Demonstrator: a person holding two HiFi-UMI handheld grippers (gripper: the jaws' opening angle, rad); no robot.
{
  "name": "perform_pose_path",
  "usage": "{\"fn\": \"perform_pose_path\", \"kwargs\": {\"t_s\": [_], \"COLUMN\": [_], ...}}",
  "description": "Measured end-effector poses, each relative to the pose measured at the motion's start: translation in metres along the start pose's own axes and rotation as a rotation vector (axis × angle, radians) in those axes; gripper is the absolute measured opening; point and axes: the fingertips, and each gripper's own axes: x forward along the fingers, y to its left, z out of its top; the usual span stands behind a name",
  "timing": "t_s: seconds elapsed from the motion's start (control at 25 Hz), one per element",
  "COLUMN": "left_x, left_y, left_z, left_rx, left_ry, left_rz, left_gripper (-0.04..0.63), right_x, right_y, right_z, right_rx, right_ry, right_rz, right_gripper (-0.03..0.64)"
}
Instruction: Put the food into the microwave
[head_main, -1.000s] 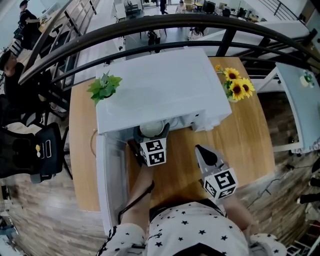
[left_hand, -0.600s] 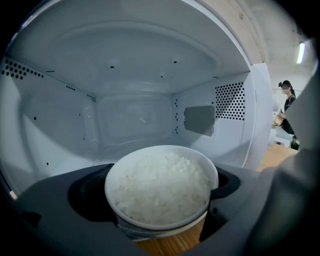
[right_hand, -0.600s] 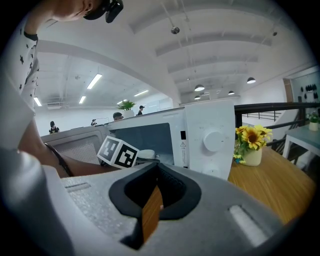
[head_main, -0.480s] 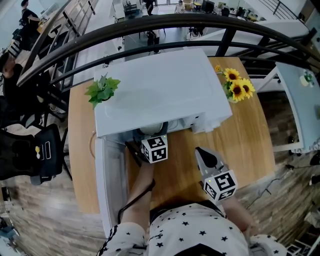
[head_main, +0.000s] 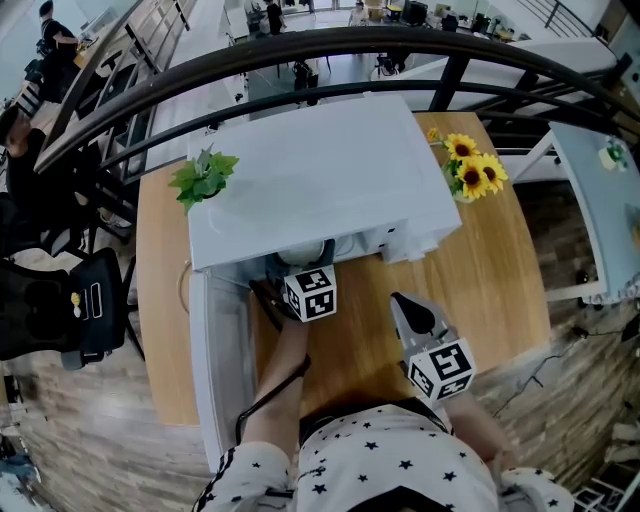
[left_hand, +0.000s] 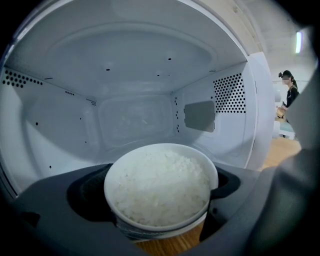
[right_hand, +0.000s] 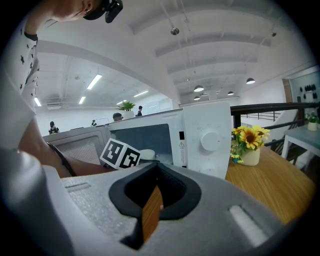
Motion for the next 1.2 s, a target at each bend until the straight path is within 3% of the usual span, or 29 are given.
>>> {"fn": "perform_pose_path", "kwargs": {"t_s": [0.64, 1.2], "left_x": [-0.023, -0.126], "left_y": [-0.002, -0.028], "left_z": [-0.009, -0.013], "left_rx": [-0.045, -0.145], "left_ry": [0.052, 0.016], "left_rz": [-0.014, -0.050], "left_gripper": [0.523, 0.523], "right_x": [-0.033, -0.093], "right_y": [0.009, 0.045], "right_z": [-0.001, -0.004], "right_rx": [-0.006, -0.052], "right_ry": [-0.021, -0.067], "right_rz": [-0.009, 0.064], "right_gripper": [0.006, 0.006]}}
